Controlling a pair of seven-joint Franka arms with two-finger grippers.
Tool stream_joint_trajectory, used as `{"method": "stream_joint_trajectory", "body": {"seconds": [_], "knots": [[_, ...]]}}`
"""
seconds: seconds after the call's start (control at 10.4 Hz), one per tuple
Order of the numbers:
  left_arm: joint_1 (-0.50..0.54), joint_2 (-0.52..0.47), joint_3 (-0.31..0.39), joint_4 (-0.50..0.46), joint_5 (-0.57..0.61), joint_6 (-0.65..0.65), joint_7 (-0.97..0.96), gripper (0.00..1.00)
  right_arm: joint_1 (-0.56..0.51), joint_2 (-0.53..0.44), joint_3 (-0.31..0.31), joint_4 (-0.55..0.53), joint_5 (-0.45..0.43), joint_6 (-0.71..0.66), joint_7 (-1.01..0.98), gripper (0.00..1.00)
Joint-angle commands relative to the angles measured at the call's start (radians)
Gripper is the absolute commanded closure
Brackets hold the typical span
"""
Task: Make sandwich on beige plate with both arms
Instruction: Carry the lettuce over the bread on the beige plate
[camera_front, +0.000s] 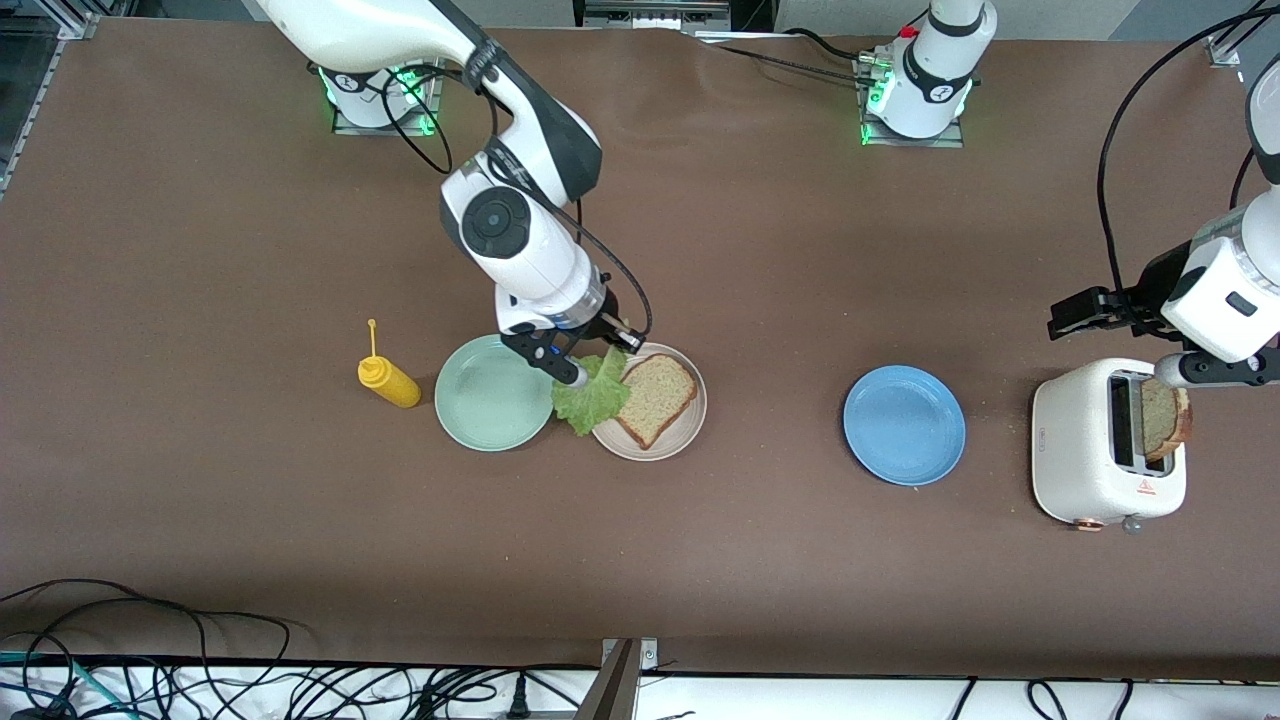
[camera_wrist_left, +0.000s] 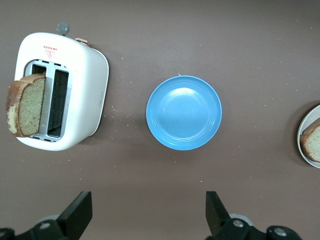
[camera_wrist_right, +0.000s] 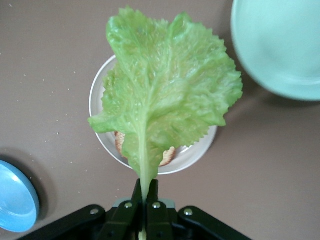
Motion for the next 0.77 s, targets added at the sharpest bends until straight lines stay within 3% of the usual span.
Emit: {"method": "stream_joint_trajectory", "body": {"seconds": [0.0, 0.1, 0.38, 0.48, 0.67], "knots": [[0.003, -0.008, -0.004, -0.009, 0.020, 0.008, 0.019, 0.00, 0.045, 0.086, -0.006, 0.018, -0.013, 0.128, 0.088, 1.00], [0.002, -0.008, -0.004, -0.009, 0.020, 0.008, 0.019, 0.00, 0.048, 0.103, -0.006, 0.019, -0.012, 0.140, 0.090, 1.00], [0.000, -0.008, -0.004, -0.009, 0.020, 0.008, 0.019, 0.00, 0.052, 0.177, -0.006, 0.019, -0.001, 0.348, 0.107, 1.00], [0.000, -0.008, -0.004, -0.009, 0.020, 0.008, 0.017, 0.00, 0.052, 0.171, -0.006, 0.019, -0.012, 0.349, 0.104, 0.01], [0.000, -0.008, -0.004, -0.009, 0.020, 0.008, 0.017, 0.00, 0.054, 0.156, -0.006, 0.019, -0.071, 0.341, 0.092, 0.00]]}}
